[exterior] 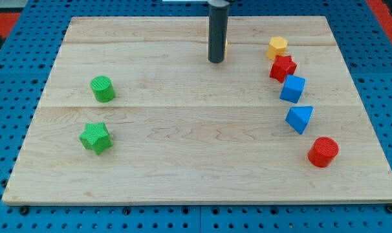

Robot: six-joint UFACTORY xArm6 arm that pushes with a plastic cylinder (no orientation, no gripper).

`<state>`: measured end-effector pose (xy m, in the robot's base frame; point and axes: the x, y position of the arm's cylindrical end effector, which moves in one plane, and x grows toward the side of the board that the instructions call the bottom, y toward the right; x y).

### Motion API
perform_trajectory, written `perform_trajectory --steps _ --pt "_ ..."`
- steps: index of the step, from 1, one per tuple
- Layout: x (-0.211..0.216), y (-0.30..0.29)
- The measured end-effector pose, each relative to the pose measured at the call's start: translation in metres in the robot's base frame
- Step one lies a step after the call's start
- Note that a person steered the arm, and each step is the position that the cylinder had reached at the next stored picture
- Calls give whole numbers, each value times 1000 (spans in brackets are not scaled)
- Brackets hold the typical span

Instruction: Place the heart above the hexagon

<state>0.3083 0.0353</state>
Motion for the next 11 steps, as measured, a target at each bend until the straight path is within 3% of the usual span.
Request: perform_trajectory --steps 1,2,4,5,7,8,10,11 --pt "-2 -7" --pt "-29 21" --pt "-42 -31" --pt "-61 -11" --pt "-51 56" --pt "-48 35" --pt "-58 83" --pt "-61 54"
